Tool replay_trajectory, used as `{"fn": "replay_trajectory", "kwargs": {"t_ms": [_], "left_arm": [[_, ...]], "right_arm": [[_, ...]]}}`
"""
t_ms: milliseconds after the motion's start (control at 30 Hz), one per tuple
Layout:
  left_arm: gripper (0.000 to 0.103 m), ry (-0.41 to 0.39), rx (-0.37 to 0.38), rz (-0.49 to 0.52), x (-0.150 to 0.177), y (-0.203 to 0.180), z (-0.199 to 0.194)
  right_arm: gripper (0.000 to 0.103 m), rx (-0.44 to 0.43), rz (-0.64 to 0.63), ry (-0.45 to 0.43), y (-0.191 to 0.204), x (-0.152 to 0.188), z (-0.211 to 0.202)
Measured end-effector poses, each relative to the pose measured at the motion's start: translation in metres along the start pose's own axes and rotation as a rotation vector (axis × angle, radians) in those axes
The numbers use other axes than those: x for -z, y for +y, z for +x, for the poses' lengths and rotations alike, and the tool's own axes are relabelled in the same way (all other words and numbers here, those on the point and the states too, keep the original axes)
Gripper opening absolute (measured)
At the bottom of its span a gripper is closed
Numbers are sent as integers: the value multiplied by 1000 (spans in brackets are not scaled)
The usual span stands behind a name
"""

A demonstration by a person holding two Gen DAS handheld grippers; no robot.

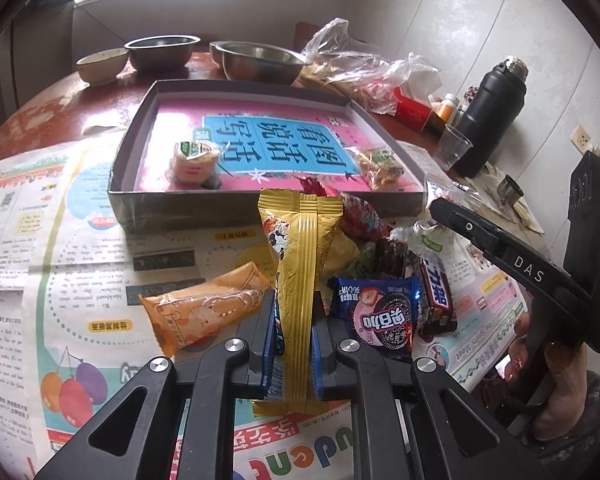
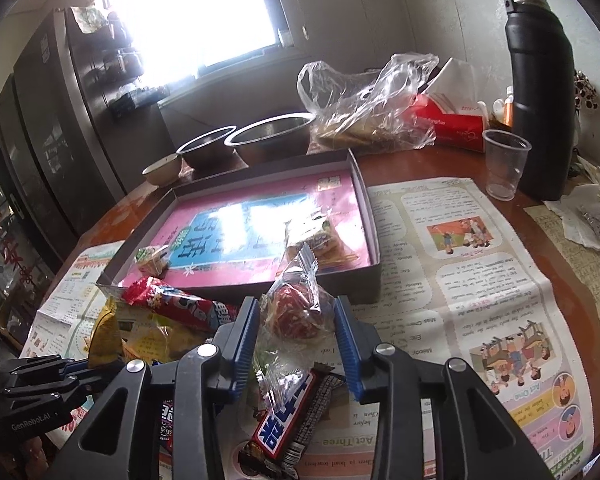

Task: Organize snacks
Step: 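Grasp the long yellow wafer packet with left tool while right tool grasps the clear candy bag, then lift the yellow packet with left tool while right tool lifts the candy bag toward the tray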

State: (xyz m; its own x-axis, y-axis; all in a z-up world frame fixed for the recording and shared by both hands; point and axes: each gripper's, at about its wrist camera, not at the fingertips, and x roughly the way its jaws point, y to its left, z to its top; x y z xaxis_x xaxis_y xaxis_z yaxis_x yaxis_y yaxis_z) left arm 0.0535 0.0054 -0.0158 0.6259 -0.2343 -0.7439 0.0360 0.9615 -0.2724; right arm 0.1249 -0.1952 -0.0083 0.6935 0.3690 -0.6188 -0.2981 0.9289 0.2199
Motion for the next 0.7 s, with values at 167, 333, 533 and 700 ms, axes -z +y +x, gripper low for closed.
{"fn": "replay_trajectory", "kwargs": {"t_ms": [167,333,533,700], "left_arm": [[14,-24,-10,-6,-4,2,-7],[14,-40,-19,-9,-8,4,-12],[14,-61,-28,-10,-16,7,-15],[14,-90,-37,-22,-25,10,-20]], "right_arm": [[38,-4,-1,-18,1,-3,-7],[38,-5,-7,-32,5,-6,-12],[38,-4,-16,-36,8,-7,-14],[38,-8,-27,-48,13,-10,-17]]}}
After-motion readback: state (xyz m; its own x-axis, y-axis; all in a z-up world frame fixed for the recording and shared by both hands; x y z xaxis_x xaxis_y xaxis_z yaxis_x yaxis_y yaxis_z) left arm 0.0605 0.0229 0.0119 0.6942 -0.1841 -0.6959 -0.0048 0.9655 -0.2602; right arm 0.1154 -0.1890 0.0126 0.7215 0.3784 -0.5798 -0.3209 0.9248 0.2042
